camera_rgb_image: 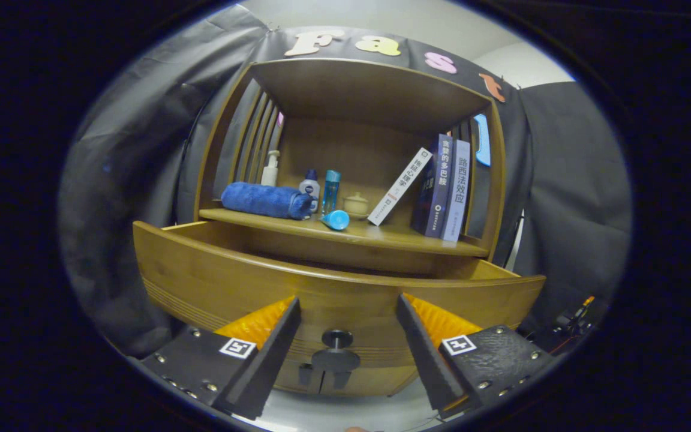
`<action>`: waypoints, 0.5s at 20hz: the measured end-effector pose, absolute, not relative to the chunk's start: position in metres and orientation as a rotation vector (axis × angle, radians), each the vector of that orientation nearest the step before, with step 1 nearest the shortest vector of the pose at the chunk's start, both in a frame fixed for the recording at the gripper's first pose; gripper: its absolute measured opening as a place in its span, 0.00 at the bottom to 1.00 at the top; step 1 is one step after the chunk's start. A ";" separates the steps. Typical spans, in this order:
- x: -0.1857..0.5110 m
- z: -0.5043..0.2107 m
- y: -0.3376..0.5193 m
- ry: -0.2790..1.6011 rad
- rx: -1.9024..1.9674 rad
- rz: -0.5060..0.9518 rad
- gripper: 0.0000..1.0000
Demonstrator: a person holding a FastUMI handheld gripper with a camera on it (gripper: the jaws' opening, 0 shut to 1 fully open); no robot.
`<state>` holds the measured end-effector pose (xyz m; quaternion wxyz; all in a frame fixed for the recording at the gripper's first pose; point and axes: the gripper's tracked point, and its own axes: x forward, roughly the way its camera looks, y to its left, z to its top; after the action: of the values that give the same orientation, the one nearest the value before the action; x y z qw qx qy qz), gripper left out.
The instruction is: Pull open the drawer, take out the items inside it, and place them on the countertop above the cabinet.
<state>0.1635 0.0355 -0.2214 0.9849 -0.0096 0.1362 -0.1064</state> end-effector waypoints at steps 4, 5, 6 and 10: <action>0.180 -0.223 0.034 0.254 -0.028 -0.212 0.97; 0.183 -0.223 0.032 0.251 -0.034 -0.210 0.96; 0.188 -0.224 0.032 0.251 -0.042 -0.203 0.96; 0.204 -0.227 0.030 0.260 -0.045 -0.211 0.96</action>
<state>0.2042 0.0299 -0.2273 0.9858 -0.0223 0.1294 -0.1048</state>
